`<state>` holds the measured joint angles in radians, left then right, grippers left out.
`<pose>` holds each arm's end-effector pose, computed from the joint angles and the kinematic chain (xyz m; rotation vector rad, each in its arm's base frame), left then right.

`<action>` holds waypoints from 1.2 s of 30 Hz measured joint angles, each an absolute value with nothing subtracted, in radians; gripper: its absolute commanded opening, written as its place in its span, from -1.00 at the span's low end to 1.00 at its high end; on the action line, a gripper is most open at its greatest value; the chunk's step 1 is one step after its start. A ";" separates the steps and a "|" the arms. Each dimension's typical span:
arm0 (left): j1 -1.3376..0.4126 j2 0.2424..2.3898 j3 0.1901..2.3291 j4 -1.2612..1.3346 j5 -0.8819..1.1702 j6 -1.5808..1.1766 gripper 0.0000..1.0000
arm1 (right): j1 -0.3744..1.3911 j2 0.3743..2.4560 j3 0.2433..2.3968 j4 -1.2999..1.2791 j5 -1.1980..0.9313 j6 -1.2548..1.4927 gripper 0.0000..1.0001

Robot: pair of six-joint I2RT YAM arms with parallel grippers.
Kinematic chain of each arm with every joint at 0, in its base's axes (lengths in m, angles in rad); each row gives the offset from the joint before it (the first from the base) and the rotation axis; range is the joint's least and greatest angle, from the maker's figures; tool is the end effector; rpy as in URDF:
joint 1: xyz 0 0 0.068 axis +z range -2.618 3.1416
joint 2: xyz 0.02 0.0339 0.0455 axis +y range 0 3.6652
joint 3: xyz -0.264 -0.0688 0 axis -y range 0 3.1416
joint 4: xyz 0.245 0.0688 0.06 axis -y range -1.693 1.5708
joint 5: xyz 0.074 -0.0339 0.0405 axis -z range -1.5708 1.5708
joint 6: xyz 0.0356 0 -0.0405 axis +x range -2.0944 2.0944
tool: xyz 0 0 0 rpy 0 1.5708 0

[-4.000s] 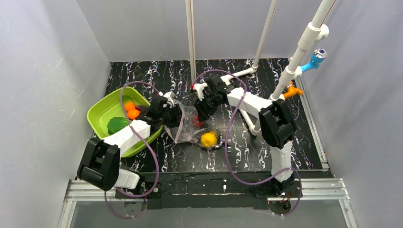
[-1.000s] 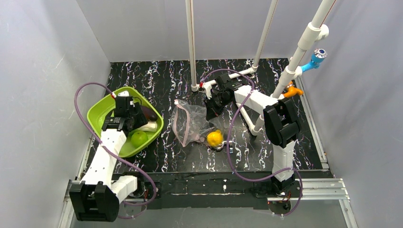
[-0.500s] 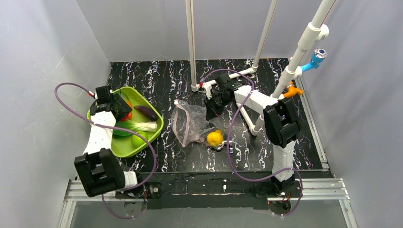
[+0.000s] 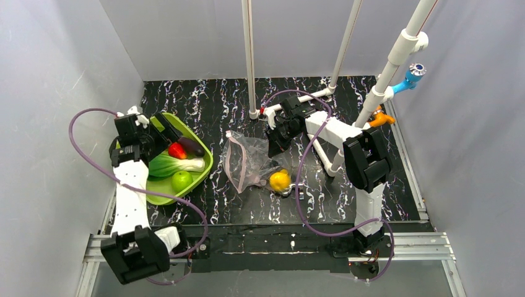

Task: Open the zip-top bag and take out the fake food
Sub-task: Pick up the fake fruit from the zipper food storage bag.

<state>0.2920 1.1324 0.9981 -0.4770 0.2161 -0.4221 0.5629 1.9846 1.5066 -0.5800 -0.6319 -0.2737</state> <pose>0.2395 0.0640 0.3168 -0.6464 2.0846 -0.3096 0.3454 0.2428 0.2063 -1.2485 2.2649 0.9309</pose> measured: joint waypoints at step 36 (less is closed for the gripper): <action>-0.286 0.752 0.583 -0.417 0.453 -0.648 0.00 | 0.617 1.443 1.161 -0.651 -0.701 -0.680 0.60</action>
